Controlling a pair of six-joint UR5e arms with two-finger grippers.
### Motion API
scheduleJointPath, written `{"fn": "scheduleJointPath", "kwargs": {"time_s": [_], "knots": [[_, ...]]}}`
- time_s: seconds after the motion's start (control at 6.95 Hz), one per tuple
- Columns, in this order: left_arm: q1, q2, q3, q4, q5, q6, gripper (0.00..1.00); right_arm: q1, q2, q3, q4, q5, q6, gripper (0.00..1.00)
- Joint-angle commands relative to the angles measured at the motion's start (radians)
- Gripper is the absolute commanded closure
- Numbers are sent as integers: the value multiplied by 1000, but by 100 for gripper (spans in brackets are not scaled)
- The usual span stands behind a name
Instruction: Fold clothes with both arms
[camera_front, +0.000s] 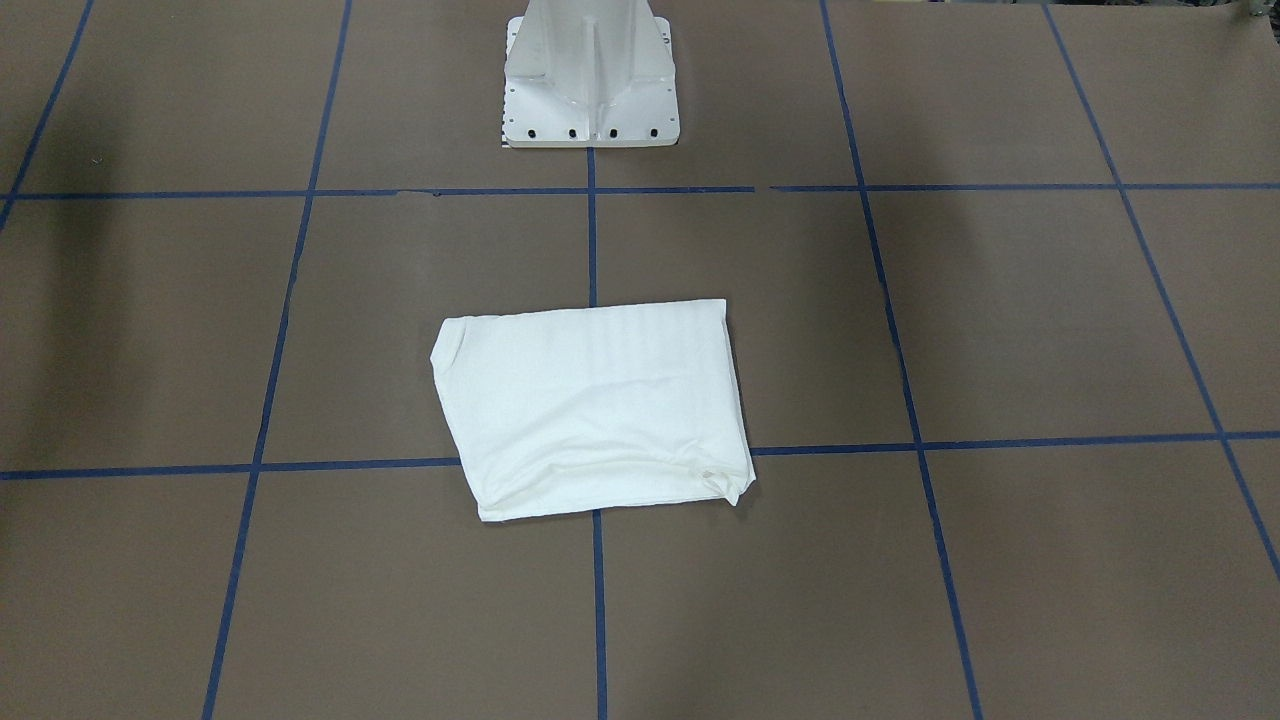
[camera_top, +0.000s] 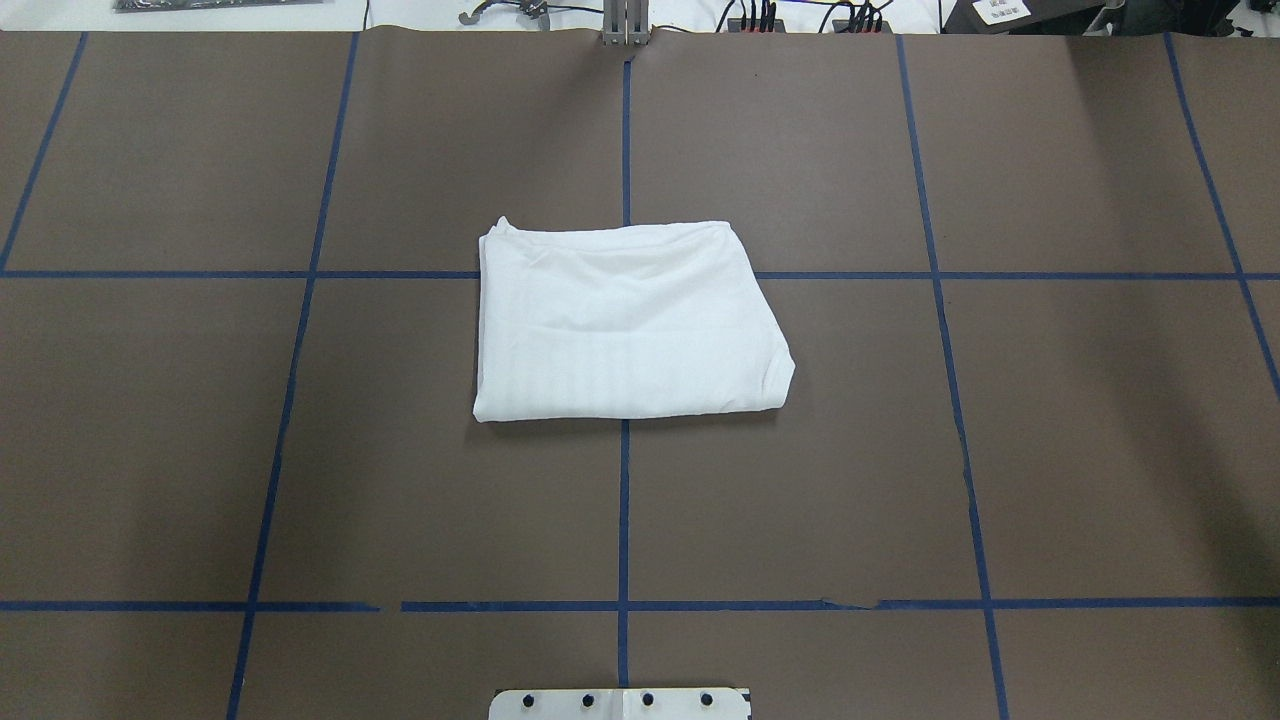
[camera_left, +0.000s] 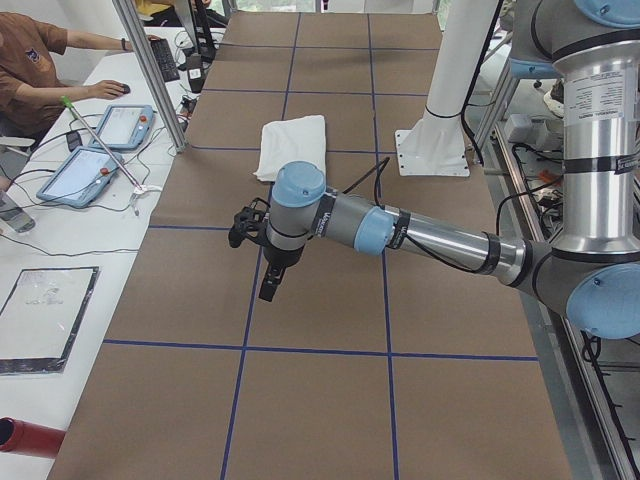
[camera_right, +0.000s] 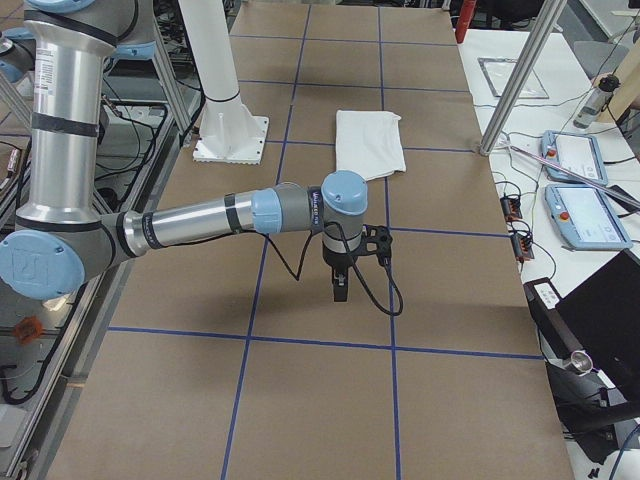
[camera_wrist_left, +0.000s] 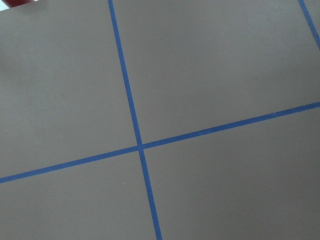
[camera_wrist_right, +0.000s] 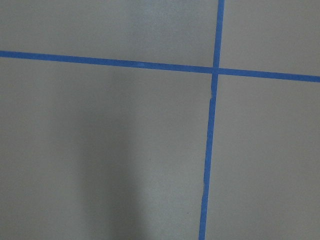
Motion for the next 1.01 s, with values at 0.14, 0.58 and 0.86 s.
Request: {"fn": "scheduleJointPath", "kwargs": {"time_s": [0.14, 0.58, 0.86], "knots": [[0, 5, 10, 0, 3, 0, 0, 0, 0, -2, 0, 0, 2, 0], [0, 6, 31, 0, 8, 0, 0, 0, 2, -6, -2, 1, 2, 0], [-3, 9, 74, 0, 8, 0, 0, 0, -8, -9, -2, 1, 2, 0]]}}
